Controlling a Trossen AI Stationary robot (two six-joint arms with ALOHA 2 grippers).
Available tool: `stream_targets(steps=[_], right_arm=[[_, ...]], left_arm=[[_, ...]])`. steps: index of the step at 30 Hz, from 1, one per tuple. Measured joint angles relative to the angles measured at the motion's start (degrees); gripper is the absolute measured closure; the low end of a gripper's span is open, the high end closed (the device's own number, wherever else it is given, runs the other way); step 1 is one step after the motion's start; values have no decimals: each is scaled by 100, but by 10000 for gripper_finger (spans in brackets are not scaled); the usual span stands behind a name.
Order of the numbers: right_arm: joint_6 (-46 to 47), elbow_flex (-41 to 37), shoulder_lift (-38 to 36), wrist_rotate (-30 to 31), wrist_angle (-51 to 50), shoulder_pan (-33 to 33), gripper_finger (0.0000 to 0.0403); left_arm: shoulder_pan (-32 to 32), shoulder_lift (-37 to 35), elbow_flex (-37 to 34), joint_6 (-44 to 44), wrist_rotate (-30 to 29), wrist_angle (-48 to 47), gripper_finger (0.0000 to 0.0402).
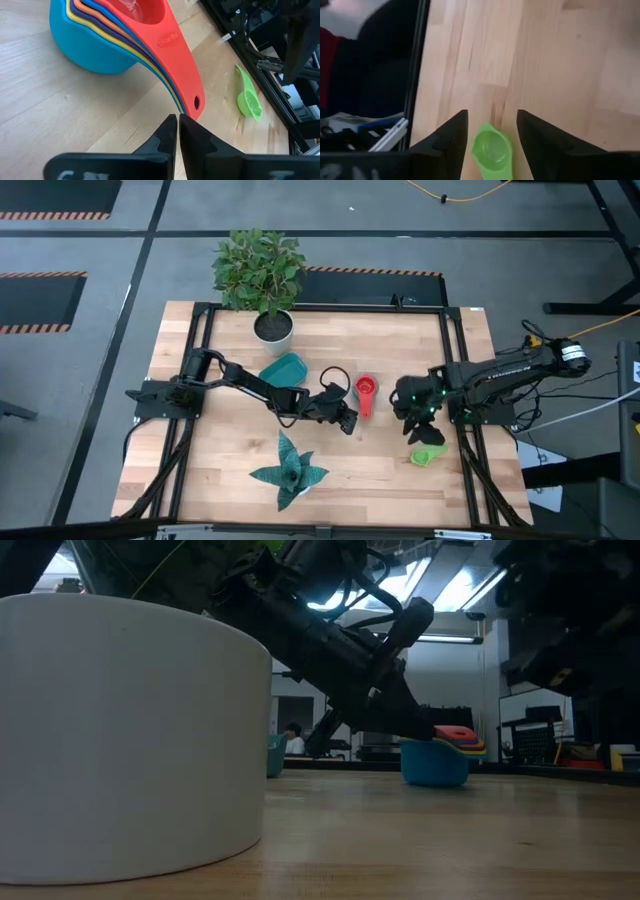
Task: Nest measuring cups in basket
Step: Stack the green measuring cup on the top of the red measuring cup
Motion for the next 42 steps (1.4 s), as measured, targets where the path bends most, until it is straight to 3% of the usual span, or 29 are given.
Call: stream_targets(steps=[5,13,19,30,42], right_arm=[[422,0,0,779,-2,667,228],[816,-2,2,1375,-348,1373,228],[935,-6,101,2142,-409,1874,228],[763,-184,795,2233,-83,2212,228],[597,-184,1547,2228,81,2209,228]], left_arm=[[0,0,0,0,0,-1,396],[0,0,0,0,-2,-1,401],[0,0,0,1,0,0,391],[0,0,0,0,0,-1,378],[0,0,0,2,0,-1,394]])
